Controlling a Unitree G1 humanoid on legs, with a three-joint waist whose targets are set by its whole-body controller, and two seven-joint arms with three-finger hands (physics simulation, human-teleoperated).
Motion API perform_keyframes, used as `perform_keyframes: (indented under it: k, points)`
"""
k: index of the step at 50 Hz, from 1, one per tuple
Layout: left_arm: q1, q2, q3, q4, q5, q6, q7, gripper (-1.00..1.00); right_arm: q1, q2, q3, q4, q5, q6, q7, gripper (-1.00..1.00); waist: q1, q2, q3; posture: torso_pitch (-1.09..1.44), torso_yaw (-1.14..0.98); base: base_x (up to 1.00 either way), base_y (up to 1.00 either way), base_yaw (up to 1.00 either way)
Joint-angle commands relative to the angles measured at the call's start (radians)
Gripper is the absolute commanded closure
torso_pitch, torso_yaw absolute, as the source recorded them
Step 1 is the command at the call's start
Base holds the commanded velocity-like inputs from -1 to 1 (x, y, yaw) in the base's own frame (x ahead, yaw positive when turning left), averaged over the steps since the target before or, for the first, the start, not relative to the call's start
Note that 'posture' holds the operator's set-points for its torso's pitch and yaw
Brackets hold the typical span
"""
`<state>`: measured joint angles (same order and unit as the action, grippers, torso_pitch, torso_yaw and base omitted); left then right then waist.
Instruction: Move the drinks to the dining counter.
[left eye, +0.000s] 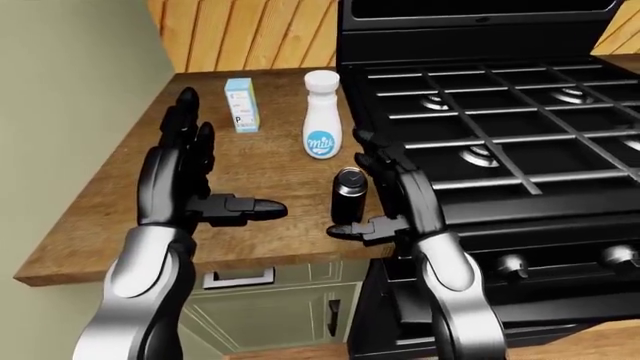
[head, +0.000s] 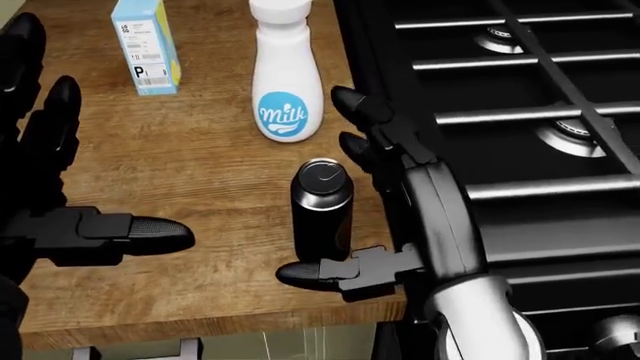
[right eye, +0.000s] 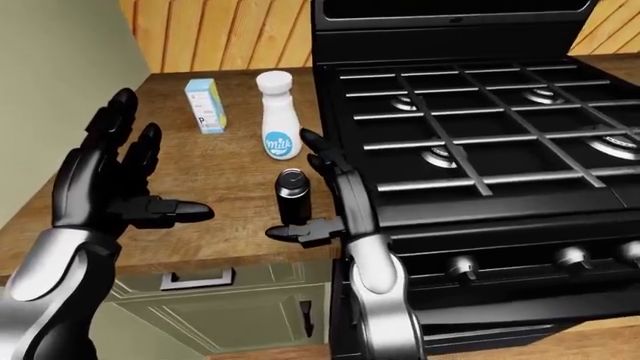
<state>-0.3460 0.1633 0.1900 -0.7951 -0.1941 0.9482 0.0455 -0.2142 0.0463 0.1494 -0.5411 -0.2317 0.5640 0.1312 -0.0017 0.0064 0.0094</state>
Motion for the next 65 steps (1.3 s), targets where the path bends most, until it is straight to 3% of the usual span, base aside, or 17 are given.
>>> perform_keyframes:
  k: [1, 13, 20, 23, 24, 25, 27, 28, 41, 53, 65]
  points:
    - [-0.022, 0.006, 0.004, -0.027, 0.001, -0.03, 0.001, -1.0, -0.015, 0.008, 0.019, -0.006, 0.002, -0.001, 0.007, -0.49, 0.003, 0.004, -0.013, 0.0, 0.0, 0.0, 0.0, 0.0]
    - [-0.015, 0.005, 0.004, -0.018, 0.004, -0.043, -0.003, -1.0, -0.021, 0.036, 0.087, -0.015, -0.071, 0.019, 0.035, -0.18, 0.001, 0.009, -0.014, 0.0, 0.0, 0.0, 0.0, 0.0]
    - [-0.014, 0.003, 0.002, -0.025, 0.005, -0.039, -0.003, -1.0, -0.008, 0.055, 0.145, -0.043, -0.149, 0.035, 0.07, -0.15, 0.001, 0.012, -0.015, 0.0, 0.0, 0.0, 0.0, 0.0]
    - [-0.011, 0.003, 0.003, -0.024, 0.006, -0.041, -0.004, -1.0, -0.007, 0.062, 0.149, -0.04, -0.162, 0.032, 0.079, 0.17, 0.001, 0.014, -0.016, 0.0, 0.0, 0.0, 0.0, 0.0]
    - [-0.011, 0.003, 0.004, -0.025, 0.005, -0.04, -0.005, -1.0, -0.007, 0.063, 0.148, -0.042, -0.165, 0.034, 0.081, 0.44, 0.001, 0.014, -0.017, 0.0, 0.0, 0.0, 0.0, 0.0]
    - [-0.011, 0.003, 0.004, -0.025, 0.005, -0.041, -0.005, -1.0, -0.008, 0.065, 0.148, -0.043, -0.167, 0.035, 0.082, 0.51, 0.001, 0.014, -0.017, 0.0, 0.0, 0.0, 0.0, 0.0]
    - [-0.008, 0.002, 0.002, -0.021, 0.007, -0.046, -0.006, -1.0, -0.007, 0.067, 0.142, -0.04, -0.168, 0.031, 0.084, 0.95, 0.001, 0.014, -0.018, 0.0, 0.0, 0.0, 0.0, 0.0]
    - [-0.008, 0.002, 0.002, -0.02, 0.007, -0.047, -0.006, -1.0, -0.007, 0.067, 0.139, -0.038, -0.168, 0.029, 0.084, 1.0, 0.002, 0.014, -0.019, 0.0, 0.0, 0.0, 0.0, 0.0]
    - [-0.011, 0.002, 0.001, -0.032, 0.008, -0.035, -0.005, -1.0, -0.034, 0.049, 0.092, -0.136, -0.167, 0.103, 0.106, 1.0, 0.002, 0.012, -0.016, 0.0, 0.0, 0.0, 0.0, 0.0]
    - [-0.057, 0.004, -0.027, -0.083, 0.02, 0.043, 0.0, -1.0, -0.153, 0.007, 0.025, -0.402, -0.174, 0.383, 0.177, 1.0, 0.002, 0.009, -0.003, 0.0, 0.0, 0.0, 0.0, 0.0]
    - [-0.186, -0.013, -0.09, -0.073, 0.065, 0.131, 0.0, -1.0, -0.284, -0.06, -0.062, -0.484, -0.121, 0.561, 0.152, 1.0, 0.004, 0.005, 0.006, 0.0, 0.0, 0.0, 0.0, 0.0]
